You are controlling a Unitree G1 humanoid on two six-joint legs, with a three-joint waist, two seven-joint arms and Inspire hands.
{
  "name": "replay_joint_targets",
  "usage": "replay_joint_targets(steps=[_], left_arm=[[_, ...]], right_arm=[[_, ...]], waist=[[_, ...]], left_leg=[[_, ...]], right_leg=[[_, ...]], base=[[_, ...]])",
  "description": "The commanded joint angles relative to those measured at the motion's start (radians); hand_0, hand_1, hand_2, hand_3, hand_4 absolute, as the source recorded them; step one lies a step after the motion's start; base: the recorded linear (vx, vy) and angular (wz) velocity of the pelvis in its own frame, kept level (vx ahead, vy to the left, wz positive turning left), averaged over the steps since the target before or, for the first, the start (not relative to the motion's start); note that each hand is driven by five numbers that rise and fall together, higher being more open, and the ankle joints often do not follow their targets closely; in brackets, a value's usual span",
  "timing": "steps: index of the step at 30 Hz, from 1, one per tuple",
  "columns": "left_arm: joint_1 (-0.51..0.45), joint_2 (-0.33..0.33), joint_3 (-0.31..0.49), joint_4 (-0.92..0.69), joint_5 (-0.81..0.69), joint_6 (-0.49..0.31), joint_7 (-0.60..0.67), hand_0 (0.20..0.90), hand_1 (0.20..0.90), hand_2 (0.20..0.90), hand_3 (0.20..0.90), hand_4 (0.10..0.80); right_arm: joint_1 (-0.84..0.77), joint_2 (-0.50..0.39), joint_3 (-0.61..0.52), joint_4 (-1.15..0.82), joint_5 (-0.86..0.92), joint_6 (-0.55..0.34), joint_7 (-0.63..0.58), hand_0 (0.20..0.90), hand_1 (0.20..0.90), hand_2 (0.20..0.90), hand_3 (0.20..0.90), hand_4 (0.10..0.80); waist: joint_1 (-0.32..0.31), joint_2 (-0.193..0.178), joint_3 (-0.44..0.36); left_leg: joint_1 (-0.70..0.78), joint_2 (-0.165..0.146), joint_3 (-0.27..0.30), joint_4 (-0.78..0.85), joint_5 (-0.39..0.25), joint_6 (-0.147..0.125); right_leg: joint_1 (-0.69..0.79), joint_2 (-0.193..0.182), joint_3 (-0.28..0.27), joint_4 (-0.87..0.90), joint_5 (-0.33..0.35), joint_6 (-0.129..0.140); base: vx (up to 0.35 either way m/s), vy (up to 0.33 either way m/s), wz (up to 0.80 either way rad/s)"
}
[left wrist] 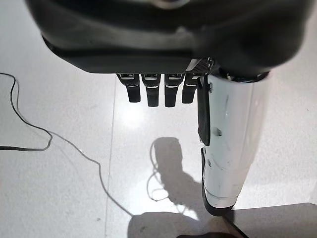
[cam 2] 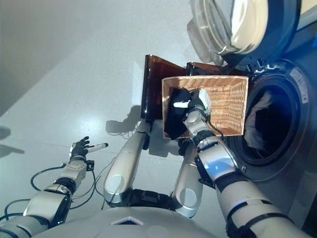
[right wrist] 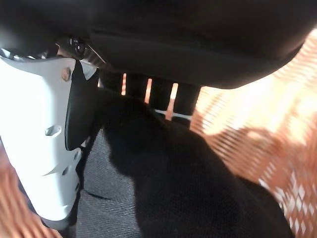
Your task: Pick up the clothes and place them into the washing machine
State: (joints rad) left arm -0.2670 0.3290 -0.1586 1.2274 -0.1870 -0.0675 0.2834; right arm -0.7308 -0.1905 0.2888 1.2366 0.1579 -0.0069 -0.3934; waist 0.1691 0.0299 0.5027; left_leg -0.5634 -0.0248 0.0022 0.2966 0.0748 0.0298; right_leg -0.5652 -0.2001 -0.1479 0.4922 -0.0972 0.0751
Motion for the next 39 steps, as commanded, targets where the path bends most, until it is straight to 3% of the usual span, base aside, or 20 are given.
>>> replay_joint_targets(steps=[1, 9, 11, 12, 23, 27, 33, 39], left_arm=[[0.041, 0.063, 0.081, 0.086, -0.003, 0.016, 0.029, 0.900, 0.900, 0.900, 0.900, 0.800], [0.085, 0.054, 0.121, 0.088, -0.027, -0.001, -0.017, 0.900, 0.900, 0.900, 0.900, 0.800], [0.087, 0.052, 0.121, 0.089, -0.031, -0.003, -0.020, 0.900, 0.900, 0.900, 0.900, 0.800], [0.091, 0.042, 0.123, 0.092, -0.032, -0.004, -0.029, 0.900, 0.900, 0.900, 0.900, 0.800], [0.114, -0.013, 0.096, 0.098, -0.040, -0.013, -0.059, 0.900, 0.900, 0.900, 0.900, 0.800], [0.126, -0.050, 0.075, 0.105, -0.038, -0.014, -0.062, 0.900, 0.900, 0.900, 0.900, 0.800], [0.132, -0.070, 0.056, 0.092, -0.053, -0.022, -0.065, 0.900, 0.900, 0.900, 0.900, 0.800], [0.142, -0.073, 0.012, 0.046, -0.069, -0.036, -0.082, 0.900, 0.900, 0.900, 0.900, 0.800]], right_arm=[[0.071, -0.029, -0.076, -0.150, 0.193, -0.142, 0.022, 0.200, 0.200, 0.200, 0.200, 0.300], [0.227, -0.061, -0.272, -0.161, 0.620, -0.248, 0.187, 0.200, 0.200, 0.200, 0.200, 0.300], [0.236, -0.063, -0.289, -0.155, 0.648, -0.256, 0.196, 0.200, 0.200, 0.200, 0.200, 0.300], [0.254, -0.058, -0.347, -0.157, 0.759, -0.277, 0.222, 0.200, 0.200, 0.200, 0.200, 0.300], [0.283, -0.047, -0.543, -0.130, 1.097, -0.341, 0.290, 0.200, 0.200, 0.200, 0.200, 0.300], [0.299, -0.039, -0.612, -0.109, 1.169, -0.370, 0.276, 0.200, 0.200, 0.200, 0.200, 0.300], [0.296, -0.062, -0.592, -0.087, 1.153, -0.351, 0.266, 0.200, 0.200, 0.200, 0.200, 0.300], [0.266, -0.107, -0.562, -0.098, 1.125, -0.339, 0.265, 0.200, 0.200, 0.200, 0.200, 0.300]], waist=[[-0.035, -0.046, 0.013], [-0.072, -0.048, -0.017], [-0.073, -0.046, -0.017], [-0.081, -0.038, -0.025], [-0.115, 0.015, -0.063], [-0.125, 0.039, -0.093], [-0.133, 0.055, -0.096], [-0.143, 0.063, -0.045]], left_leg=[[0.042, -0.035, 0.034, 0.021, -0.086, -0.037], [0.106, -0.028, 0.048, -0.100, -0.038, -0.054], [0.114, -0.027, 0.051, -0.107, -0.035, -0.055], [0.133, -0.029, 0.053, -0.124, -0.033, -0.056], [0.219, -0.033, 0.074, -0.195, -0.008, -0.067], [0.265, -0.034, 0.077, -0.222, -0.004, -0.069], [0.285, -0.029, 0.082, -0.195, -0.026, -0.063], [0.196, -0.025, 0.083, -0.010, -0.081, -0.055]], right_leg=[[0.058, 0.004, -0.004, -0.153, 0.120, 0.024], [0.122, 0.004, -0.011, -0.278, 0.168, 0.042], [0.128, 0.004, -0.012, -0.284, 0.170, 0.042], [0.143, 0.005, -0.007, -0.297, 0.173, 0.044], [0.195, 0.012, 0.020, -0.334, 0.177, 0.045], [0.229, 0.016, 0.026, -0.338, 0.165, 0.047], [0.239, 0.019, 0.040, -0.315, 0.153, 0.043], [0.169, 0.020, 0.056, -0.155, 0.096, 0.017]], base=[[0.001, 0.009, -0.24], [0.011, 0.006, -0.14], [0.013, 0.008, -0.16], [0.003, 0.023, -0.17], [0.009, -0.001, -0.11], [0.077, -0.005, -0.14], [-0.001, -0.022, -0.06], [-0.080, -0.035, 0.01]])
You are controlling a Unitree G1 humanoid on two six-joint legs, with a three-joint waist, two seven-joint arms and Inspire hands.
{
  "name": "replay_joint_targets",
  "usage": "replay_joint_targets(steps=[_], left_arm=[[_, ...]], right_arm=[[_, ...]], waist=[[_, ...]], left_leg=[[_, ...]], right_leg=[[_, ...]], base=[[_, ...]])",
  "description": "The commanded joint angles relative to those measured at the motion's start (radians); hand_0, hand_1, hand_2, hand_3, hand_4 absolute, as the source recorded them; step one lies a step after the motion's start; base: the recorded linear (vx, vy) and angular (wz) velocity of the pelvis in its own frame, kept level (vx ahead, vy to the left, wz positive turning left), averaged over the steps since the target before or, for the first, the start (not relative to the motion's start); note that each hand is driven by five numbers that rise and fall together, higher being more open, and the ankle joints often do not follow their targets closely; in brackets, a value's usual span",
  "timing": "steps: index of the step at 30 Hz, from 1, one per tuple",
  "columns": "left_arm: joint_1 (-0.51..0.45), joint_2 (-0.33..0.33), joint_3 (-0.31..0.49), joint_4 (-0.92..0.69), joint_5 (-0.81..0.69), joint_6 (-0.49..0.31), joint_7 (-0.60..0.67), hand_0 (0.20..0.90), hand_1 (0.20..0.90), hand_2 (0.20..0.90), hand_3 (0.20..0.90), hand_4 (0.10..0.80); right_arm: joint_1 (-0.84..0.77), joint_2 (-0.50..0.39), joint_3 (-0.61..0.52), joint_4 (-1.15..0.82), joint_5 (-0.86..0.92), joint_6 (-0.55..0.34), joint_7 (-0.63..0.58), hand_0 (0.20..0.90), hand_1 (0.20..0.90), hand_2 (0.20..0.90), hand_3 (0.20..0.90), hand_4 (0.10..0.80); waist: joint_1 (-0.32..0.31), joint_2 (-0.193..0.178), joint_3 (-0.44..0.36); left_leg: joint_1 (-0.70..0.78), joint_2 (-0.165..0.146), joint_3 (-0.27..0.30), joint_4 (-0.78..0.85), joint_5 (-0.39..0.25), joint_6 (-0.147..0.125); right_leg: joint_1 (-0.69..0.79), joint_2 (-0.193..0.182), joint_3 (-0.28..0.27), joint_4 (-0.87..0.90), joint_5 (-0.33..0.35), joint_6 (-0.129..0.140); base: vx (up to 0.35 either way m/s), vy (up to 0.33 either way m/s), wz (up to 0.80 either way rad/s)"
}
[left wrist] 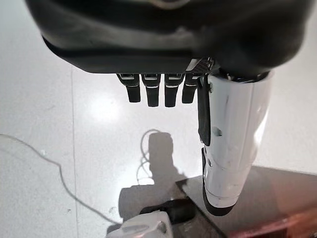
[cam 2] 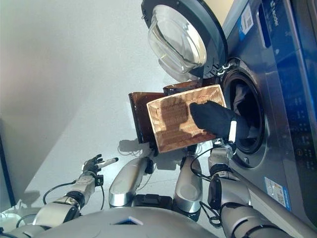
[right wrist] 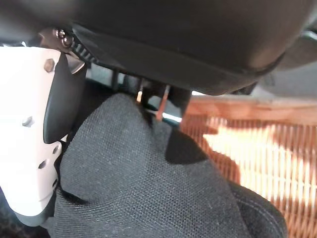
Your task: Pick up the clothes and place them into the washing machine
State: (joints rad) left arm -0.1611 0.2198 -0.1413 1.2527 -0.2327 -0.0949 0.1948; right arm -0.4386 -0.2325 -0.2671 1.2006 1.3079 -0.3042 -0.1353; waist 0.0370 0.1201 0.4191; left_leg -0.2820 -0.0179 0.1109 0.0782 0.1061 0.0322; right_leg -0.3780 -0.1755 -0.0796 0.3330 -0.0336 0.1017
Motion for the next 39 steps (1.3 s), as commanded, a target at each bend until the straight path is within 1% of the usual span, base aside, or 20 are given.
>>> replay_joint_targets(steps=[1, 2, 3, 4, 5, 6, 8, 10, 14, 18, 20, 24, 29, 34, 36, 37, 39], left_arm=[[0.036, 0.036, -0.005, 0.021, -0.023, -0.009, 0.007, 0.900, 0.900, 0.900, 0.900, 0.800], [0.043, 0.040, -0.011, 0.008, -0.029, -0.009, 0.002, 0.900, 0.900, 0.900, 0.900, 0.800], [0.043, 0.040, -0.011, 0.008, -0.029, -0.009, 0.002, 0.900, 0.900, 0.900, 0.900, 0.800], [0.055, 0.043, -0.017, -0.001, -0.036, -0.013, 0.001, 0.900, 0.900, 0.900, 0.900, 0.800], [0.055, 0.043, -0.017, -0.001, -0.036, -0.013, 0.001, 0.900, 0.900, 0.900, 0.900, 0.800], [0.061, 0.046, -0.017, -0.003, -0.037, -0.014, 0.002, 0.900, 0.900, 0.900, 0.900, 0.800], [0.070, 0.051, -0.014, -0.009, -0.040, -0.014, 0.001, 0.900, 0.900, 0.900, 0.900, 0.800], [0.089, 0.059, -0.012, -0.018, -0.033, -0.012, 0.000, 0.900, 0.900, 0.900, 0.900, 0.800], [0.102, 0.058, -0.028, -0.027, -0.028, -0.015, 0.002, 0.900, 0.900, 0.900, 0.900, 0.800], [0.110, 0.055, -0.039, -0.034, -0.027, -0.016, 0.000, 0.900, 0.900, 0.900, 0.900, 0.800], [0.118, 0.056, -0.043, -0.041, -0.026, -0.019, -0.001, 0.900, 0.900, 0.900, 0.900, 0.800], [0.127, 0.052, -0.057, -0.049, -0.026, -0.022, -0.002, 0.900, 0.900, 0.900, 0.900, 0.800], [0.145, 0.050, -0.086, -0.085, -0.031, -0.030, -0.004, 0.900, 0.900, 0.900, 0.900, 0.800], [0.148, 0.056, -0.103, -0.100, -0.037, -0.034, -0.005, 0.900, 0.900, 0.900, 0.900, 0.800], [0.146, 0.054, -0.107, -0.101, -0.041, -0.035, -0.003, 0.900, 0.900, 0.900, 0.900, 0.800], [0.145, 0.052, -0.108, -0.101, -0.041, -0.035, -0.002, 0.900, 0.900, 0.900, 0.900, 0.800], [0.146, 0.054, -0.110, -0.103, -0.039, -0.035, -0.004, 0.900, 0.900, 0.900, 0.900, 0.800]], right_arm=[[-0.027, -0.065, -0.006, -0.061, -0.025, -0.042, 0.007, 0.200, 0.200, 0.200, 0.200, 0.300], [-0.033, -0.071, -0.007, -0.064, -0.022, -0.044, 0.009, 0.200, 0.200, 0.200, 0.200, 0.300], [-0.033, -0.071, -0.007, -0.064, -0.022, -0.044, 0.009, 0.200, 0.200, 0.200, 0.200, 0.300], [-0.036, -0.072, -0.018, -0.061, -0.008, -0.051, 0.007, 0.200, 0.200, 0.200, 0.200, 0.300], [-0.036, -0.072, -0.018, -0.061, -0.008, -0.051, 0.007, 0.200, 0.200, 0.200, 0.200, 0.300], [-0.036, -0.070, -0.027, -0.059, 0.005, -0.058, 0.007, 0.200, 0.200, 0.200, 0.200, 0.300], [-0.042, -0.070, -0.028, -0.049, 0.005, -0.058, 0.003, 0.200, 0.200, 0.200, 0.200, 0.300], [-0.057, -0.064, -0.029, -0.050, 0.011, -0.070, -0.012, 0.200, 0.200, 0.200, 0.200, 0.300], [-0.091, -0.084, -0.038, -0.047, 0.017, -0.078, -0.026, 0.200, 0.200, 0.200, 0.200, 0.300], [-0.125, -0.119, -0.053, -0.033, 0.022, -0.084, -0.035, 0.200, 0.200, 0.200, 0.200, 0.300], [-0.171, -0.160, -0.063, -0.029, 0.030, -0.095, -0.048, 0.200, 0.200, 0.200, 0.200, 0.300], [-0.217, -0.204, -0.082, -0.021, 0.050, -0.108, -0.061, 0.200, 0.200, 0.200, 0.200, 0.300], [-0.299, -0.298, -0.086, 0.022, 0.049, -0.101, -0.085, 0.200, 0.200, 0.200, 0.200, 0.300], [-0.373, -0.396, -0.108, 0.056, 0.067, -0.118, -0.123, 0.200, 0.200, 0.200, 0.200, 0.300], [-0.405, -0.446, -0.106, 0.076, 0.052, -0.113, -0.147, 0.200, 0.200, 0.200, 0.200, 0.300], [-0.408, -0.449, -0.104, 0.079, 0.051, -0.112, -0.148, 0.200, 0.200, 0.200, 0.200, 0.300], [-0.434, -0.494, -0.086, 0.090, 0.026, -0.100, -0.159, 0.200, 0.200, 0.200, 0.200, 0.300]], waist=[[-0.011, -0.027, 0.038], [-0.014, -0.031, 0.060], [-0.014, -0.031, 0.059], [-0.016, -0.030, 0.076], [-0.016, -0.031, 0.074], [-0.017, -0.032, 0.078], [-0.014, -0.032, 0.077], [-0.004, -0.024, 0.059], [0.003, -0.019, 0.051], [0.008, -0.010, 0.051], [0.014, 0.000, 0.047], [0.018, 0.014, 0.043], [0.027, 0.039, 0.036], [0.032, 0.057, 0.026], [0.033, 0.065, 0.015], [0.032, 0.067, 0.017], [0.034, 0.071, 0.009]], left_leg=[[-0.088, -0.032, -0.025, 0.212, -0.114, -0.057], [-0.122, -0.026, -0.027, 0.298, -0.145, -0.057], [-0.126, -0.025, -0.026, 0.301, -0.146, -0.057], [-0.157, -0.020, -0.027, 0.380, -0.177, -0.055], [-0.162, -0.020, -0.027, 0.386, -0.181, -0.055], [-0.183, -0.019, -0.029, 0.430, -0.199, -0.055], [-0.210, -0.010, -0.027, 0.472, -0.215, -0.053], [-0.239, -0.006, -0.022, 0.478, -0.220, -0.051], [-0.240, -0.006, -0.009, 0.456, -0.213, -0.048], [-0.232, -0.011, -0.010, 0.429, -0.203, -0.048], [-0.228, -0.016, -0.011, 0.396, -0.190, -0.050], [-0.227, -0.023, -0.012, 0.366, -0.174, -0.051], [-0.226, -0.034, -0.018, 0.339, -0.160, -0.050], [-0.206, -0.045, -0.020, 0.290, -0.140, -0.052], [-0.192, -0.051, -0.021, 0.261, -0.131, -0.052], [-0.190, -0.051, -0.021, 0.258, -0.129, -0.052], [-0.183, -0.055, -0.025, 0.236, -0.120, -0.052]], right_leg=[[-0.021, -0.005, -0.011, 0.007, 0.031, -0.010], [-0.045, -0.005, -0.006, 0.082, 0.001, -0.022], [-0.049, -0.005, -0.006, 0.085, -0.001, -0.022], [-0.077, -0.003, -0.006, 0.168, -0.035, -0.030], [-0.083, -0.003, -0.005, 0.175, -0.039, -0.030], [-0.102, -0.001, 0.000, 0.211, -0.052, -0.034], [-0.127, -0.002, 0.000, 0.254, -0.069, -0.039], [-0.168, 0.002, 0.003, 0.273, -0.079, -0.044], [-0.170, 0.006, 0.010, 0.247, -0.064, -0.041], [-0.169, 0.006, 0.009, 0.233, -0.057, -0.039], [-0.168, 0.004, 0.009, 0.215, -0.052, -0.037], [-0.171, 0.000, 0.011, 0.196, -0.046, -0.034], [-0.170, -0.002, 0.014, 0.179, -0.039, -0.031], [-0.159, -0.008, 0.013, 0.148, -0.028, -0.025], [-0.154, -0.011, 0.011, 0.133, -0.021, -0.022], [-0.152, -0.011, 0.010, 0.131, -0.020, -0.022], [-0.146, -0.014, 0.009, 0.117, -0.014, -0.019]], base=[[-0.082, -0.043, 0.08], [-0.052, -0.034, 0.03], [-0.084, -0.041, 0.03], [-0.032, -0.007, 0.03], [-0.055, -0.017, 0.05], [-0.040, -0.019, 0.04], [-0.047, -0.034, 0.05], [-0.020, -0.029, -0.05], [-0.009, 0.004, -0.05], [-0.004, 0.005, -0.05], [-0.001, 0.008, -0.02], [0.001, 0.004, 0.13], [0.017, 0.010, -0.05], [0.023, 0.013, 0.12], [0.023, 0.022, 0.04], [0.018, 0.018, 0.07], [0.011, 0.017, 0.06]])
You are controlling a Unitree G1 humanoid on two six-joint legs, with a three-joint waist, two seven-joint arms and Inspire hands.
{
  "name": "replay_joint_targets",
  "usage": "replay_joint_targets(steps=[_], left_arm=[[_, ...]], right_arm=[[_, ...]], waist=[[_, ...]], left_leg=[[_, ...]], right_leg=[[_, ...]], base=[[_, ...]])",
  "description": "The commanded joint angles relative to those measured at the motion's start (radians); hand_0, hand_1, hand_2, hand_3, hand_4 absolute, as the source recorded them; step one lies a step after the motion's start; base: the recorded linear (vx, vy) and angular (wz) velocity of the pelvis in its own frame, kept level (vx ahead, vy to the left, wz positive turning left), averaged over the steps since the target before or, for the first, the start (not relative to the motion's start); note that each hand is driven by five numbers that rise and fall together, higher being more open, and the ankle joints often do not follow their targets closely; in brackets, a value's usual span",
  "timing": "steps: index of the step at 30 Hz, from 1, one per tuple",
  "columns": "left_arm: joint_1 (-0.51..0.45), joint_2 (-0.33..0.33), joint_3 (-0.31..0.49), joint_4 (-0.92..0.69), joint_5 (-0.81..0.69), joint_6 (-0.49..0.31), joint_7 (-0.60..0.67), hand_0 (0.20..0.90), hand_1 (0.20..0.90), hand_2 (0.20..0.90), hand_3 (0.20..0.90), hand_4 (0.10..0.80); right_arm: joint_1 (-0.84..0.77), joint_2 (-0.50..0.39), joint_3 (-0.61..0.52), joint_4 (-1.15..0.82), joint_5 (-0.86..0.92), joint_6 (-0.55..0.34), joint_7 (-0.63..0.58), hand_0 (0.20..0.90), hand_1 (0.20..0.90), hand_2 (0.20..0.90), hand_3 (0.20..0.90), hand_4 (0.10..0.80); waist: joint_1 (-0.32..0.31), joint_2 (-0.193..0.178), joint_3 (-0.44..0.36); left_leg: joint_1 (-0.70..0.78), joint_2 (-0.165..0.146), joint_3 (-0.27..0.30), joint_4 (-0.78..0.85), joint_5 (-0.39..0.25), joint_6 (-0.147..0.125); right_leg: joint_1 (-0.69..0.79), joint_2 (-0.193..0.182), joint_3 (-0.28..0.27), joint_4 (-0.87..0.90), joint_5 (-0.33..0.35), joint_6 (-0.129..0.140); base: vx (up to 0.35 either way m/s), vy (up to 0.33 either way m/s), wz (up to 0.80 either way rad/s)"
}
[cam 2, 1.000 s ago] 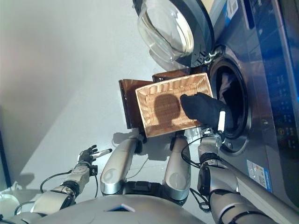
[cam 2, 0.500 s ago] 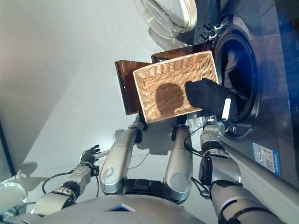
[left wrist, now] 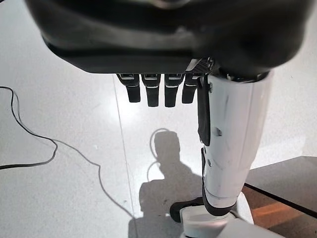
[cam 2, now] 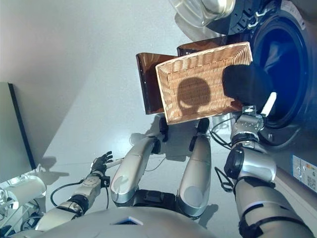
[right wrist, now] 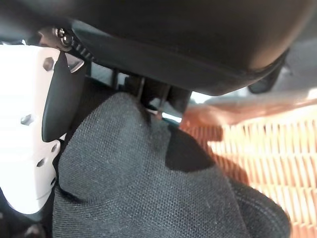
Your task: Pick up the clothes and place them into the washing machine
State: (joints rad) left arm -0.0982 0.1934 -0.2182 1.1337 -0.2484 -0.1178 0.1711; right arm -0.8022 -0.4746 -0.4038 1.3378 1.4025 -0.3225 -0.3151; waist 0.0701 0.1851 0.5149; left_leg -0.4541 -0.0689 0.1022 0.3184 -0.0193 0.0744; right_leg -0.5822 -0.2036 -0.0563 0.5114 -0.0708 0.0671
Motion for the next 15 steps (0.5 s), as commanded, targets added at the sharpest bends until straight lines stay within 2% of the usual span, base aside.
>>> replay_joint_targets(steps=[1, 9, 13, 15], left_arm=[[0.085, 0.081, -0.035, 0.015, -0.024, -0.013, 0.019, 0.900, 0.900, 0.900, 0.900, 0.800], [0.079, 0.075, -0.044, 0.024, -0.026, -0.010, 0.018, 0.900, 0.900, 0.900, 0.900, 0.800], [0.078, 0.066, -0.055, 0.015, -0.031, -0.006, 0.028, 0.900, 0.900, 0.900, 0.900, 0.800], [0.075, 0.067, -0.059, 0.015, -0.031, -0.001, 0.030, 0.900, 0.900, 0.900, 0.900, 0.800]], right_arm=[[-0.084, -0.271, 0.056, -0.046, -0.073, -0.079, 0.018, 0.200, 0.200, 0.200, 0.200, 0.300], [-0.165, -0.345, 0.097, -0.050, -0.081, -0.084, -0.001, 0.200, 0.200, 0.200, 0.200, 0.300], [-0.180, -0.357, 0.026, -0.056, -0.005, -0.157, -0.050, 0.200, 0.200, 0.200, 0.200, 0.300], [-0.180, -0.364, 0.016, -0.047, -0.009, -0.161, -0.068, 0.200, 0.200, 0.200, 0.200, 0.300]], waist=[[0.003, 0.008, -0.091], [0.006, 0.029, -0.111], [0.002, 0.044, -0.113], [0.003, 0.046, -0.114]], left_leg=[[-0.007, -0.006, -0.015, -0.014, 0.010, -0.096], [0.035, -0.015, -0.024, -0.085, 0.041, -0.103], [0.037, -0.020, -0.027, -0.087, 0.044, -0.105], [0.034, -0.022, -0.030, -0.081, 0.041, -0.105]], right_leg=[[0.062, 0.013, -0.015, -0.069, 0.025, 0.018], [0.093, 0.005, -0.024, -0.105, 0.032, 0.023], [0.096, 0.004, -0.026, -0.104, 0.025, 0.023], [0.097, 0.003, -0.025, -0.101, 0.022, 0.022]], base=[[0.018, 0.031, 0.07], [0.012, 0.004, 0.02], [0.008, -0.003, 0.06], [0.002, -0.002, 0.02]])
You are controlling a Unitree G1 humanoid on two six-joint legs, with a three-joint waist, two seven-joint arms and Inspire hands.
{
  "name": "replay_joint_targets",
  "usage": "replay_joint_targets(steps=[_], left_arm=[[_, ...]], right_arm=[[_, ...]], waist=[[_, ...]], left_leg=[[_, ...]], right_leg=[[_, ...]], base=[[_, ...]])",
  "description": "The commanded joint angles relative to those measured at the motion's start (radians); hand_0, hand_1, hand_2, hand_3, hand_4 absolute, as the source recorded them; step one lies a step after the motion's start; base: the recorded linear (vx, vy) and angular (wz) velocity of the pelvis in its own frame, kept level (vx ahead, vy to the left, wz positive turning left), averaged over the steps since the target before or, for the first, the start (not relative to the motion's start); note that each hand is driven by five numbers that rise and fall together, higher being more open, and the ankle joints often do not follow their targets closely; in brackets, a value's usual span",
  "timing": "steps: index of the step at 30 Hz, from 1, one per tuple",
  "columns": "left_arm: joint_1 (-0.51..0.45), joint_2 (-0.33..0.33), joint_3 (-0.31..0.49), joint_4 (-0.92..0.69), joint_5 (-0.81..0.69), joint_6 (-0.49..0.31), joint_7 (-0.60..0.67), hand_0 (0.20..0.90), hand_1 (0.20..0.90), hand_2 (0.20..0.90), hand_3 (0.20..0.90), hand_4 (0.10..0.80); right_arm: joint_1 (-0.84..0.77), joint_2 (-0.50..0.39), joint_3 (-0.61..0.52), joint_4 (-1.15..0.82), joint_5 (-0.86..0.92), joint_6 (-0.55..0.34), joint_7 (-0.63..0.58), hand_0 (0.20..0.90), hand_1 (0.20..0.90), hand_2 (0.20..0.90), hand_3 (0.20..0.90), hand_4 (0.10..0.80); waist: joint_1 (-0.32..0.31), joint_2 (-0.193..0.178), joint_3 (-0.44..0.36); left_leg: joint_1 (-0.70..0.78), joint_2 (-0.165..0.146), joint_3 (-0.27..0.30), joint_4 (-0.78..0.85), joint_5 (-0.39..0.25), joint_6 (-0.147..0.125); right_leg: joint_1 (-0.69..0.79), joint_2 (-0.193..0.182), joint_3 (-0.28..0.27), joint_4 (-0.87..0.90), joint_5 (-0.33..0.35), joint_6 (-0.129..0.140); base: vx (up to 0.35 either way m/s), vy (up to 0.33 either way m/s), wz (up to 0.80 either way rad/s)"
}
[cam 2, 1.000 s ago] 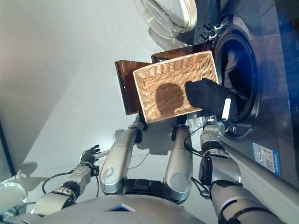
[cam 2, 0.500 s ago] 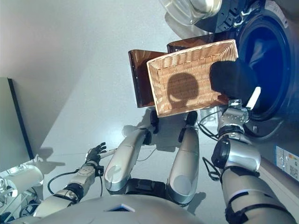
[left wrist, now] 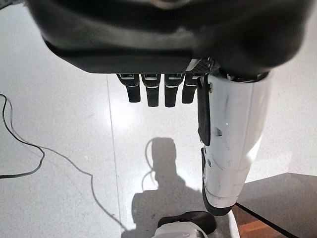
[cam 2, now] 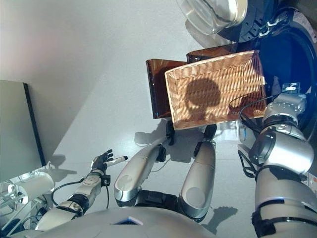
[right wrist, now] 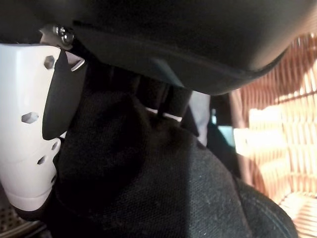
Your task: Pick up the clothes and place them into the washing machine
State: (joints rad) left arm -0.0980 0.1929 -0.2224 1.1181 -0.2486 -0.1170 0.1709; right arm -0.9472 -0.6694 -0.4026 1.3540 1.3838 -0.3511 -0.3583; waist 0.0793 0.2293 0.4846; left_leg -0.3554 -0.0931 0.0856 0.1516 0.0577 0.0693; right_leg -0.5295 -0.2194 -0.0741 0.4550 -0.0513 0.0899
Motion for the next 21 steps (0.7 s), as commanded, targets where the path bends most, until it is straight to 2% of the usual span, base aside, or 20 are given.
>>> replay_joint_targets(steps=[1, 9, 10, 11, 12, 13, 15, 21], left_arm=[[0.073, 0.066, -0.057, 0.031, -0.029, -0.001, 0.033, 0.900, 0.900, 0.900, 0.900, 0.800], [0.091, 0.041, -0.081, 0.012, -0.038, -0.004, 0.031, 0.900, 0.900, 0.900, 0.900, 0.800], [0.099, 0.034, -0.094, 0.021, -0.036, -0.001, 0.030, 0.900, 0.900, 0.900, 0.900, 0.800], [0.100, 0.034, -0.096, 0.022, -0.036, -0.002, 0.031, 0.900, 0.900, 0.900, 0.900, 0.800], [0.100, 0.025, -0.108, 0.033, -0.027, 0.005, 0.021, 0.900, 0.900, 0.900, 0.900, 0.800], [0.100, 0.025, -0.109, 0.034, -0.027, 0.004, 0.020, 0.900, 0.900, 0.900, 0.900, 0.800], [0.100, 0.012, -0.116, 0.036, -0.025, 0.007, 0.012, 0.900, 0.900, 0.900, 0.900, 0.800], [0.099, 0.007, -0.133, 0.030, -0.025, 0.002, 0.004, 0.900, 0.900, 0.900, 0.900, 0.800]], right_arm=[[-0.034, -0.168, 0.006, -0.059, 0.009, -0.143, -0.044, 0.200, 0.200, 0.200, 0.200, 0.300], [0.000, -0.118, -0.071, -0.116, 0.044, -0.197, -0.088, 0.200, 0.200, 0.200, 0.200, 0.300], [0.007, -0.102, -0.101, -0.144, 0.079, -0.240, -0.082, 0.200, 0.200, 0.200, 0.200, 0.300], [0.012, -0.099, -0.103, -0.149, 0.080, -0.243, -0.080, 0.200, 0.200, 0.200, 0.200, 0.300], [0.022, -0.083, -0.128, -0.160, 0.110, -0.270, -0.074, 0.200, 0.200, 0.200, 0.200, 0.300], [0.025, -0.081, -0.129, -0.162, 0.112, -0.272, -0.071, 0.200, 0.200, 0.200, 0.200, 0.300], [0.035, -0.046, -0.155, -0.185, 0.160, -0.298, -0.042, 0.200, 0.200, 0.200, 0.200, 0.300], [0.029, -0.048, -0.166, -0.202, 0.180, -0.342, -0.039, 0.200, 0.200, 0.200, 0.200, 0.300]], waist=[[-0.008, 0.006, -0.083], [-0.015, 0.064, -0.091], [-0.020, 0.085, -0.098], [-0.020, 0.085, -0.099], [-0.027, 0.105, -0.108], [-0.026, 0.106, -0.109], [-0.029, 0.134, -0.125], [-0.028, 0.162, -0.153]], left_leg=[[-0.066, 0.001, -0.015, 0.089, -0.038, -0.099], [-0.075, -0.012, -0.005, 0.087, -0.037, -0.098], [-0.069, -0.018, -0.006, 0.083, -0.037, -0.098], [-0.068, -0.018, -0.007, 0.082, -0.037, -0.097], [-0.063, -0.025, -0.006, 0.079, -0.039, -0.097], [-0.062, -0.025, -0.006, 0.079, -0.039, -0.096], [-0.051, -0.035, -0.002, 0.076, -0.045, -0.092], [-0.040, -0.044, 0.004, 0.070, -0.045, -0.087]], right_leg=[[0.043, 0.019, -0.006, -0.042, 0.001, -0.001], [0.022, 0.005, 0.014, -0.028, -0.004, 0.003], [0.024, 0.001, 0.019, -0.026, -0.008, 0.004], [0.024, 0.001, 0.019, -0.025, -0.009, 0.004], [0.027, -0.003, 0.025, -0.025, -0.012, 0.006], [0.027, -0.003, 0.025, -0.025, -0.013, 0.006], [0.029, -0.007, 0.035, -0.024, -0.015, 0.010], [0.035, -0.018, 0.043, -0.028, -0.010, 0.017]], base=[[0.002, 0.008, 0.05], [0.008, 0.034, 0.00], [0.030, 0.055, -0.03], [0.055, 0.087, 0.03], [0.036, 0.050, 0.03], [0.073, 0.098, 0.01], [0.064, 0.084, -0.06], [0.035, 0.044, -0.10]])
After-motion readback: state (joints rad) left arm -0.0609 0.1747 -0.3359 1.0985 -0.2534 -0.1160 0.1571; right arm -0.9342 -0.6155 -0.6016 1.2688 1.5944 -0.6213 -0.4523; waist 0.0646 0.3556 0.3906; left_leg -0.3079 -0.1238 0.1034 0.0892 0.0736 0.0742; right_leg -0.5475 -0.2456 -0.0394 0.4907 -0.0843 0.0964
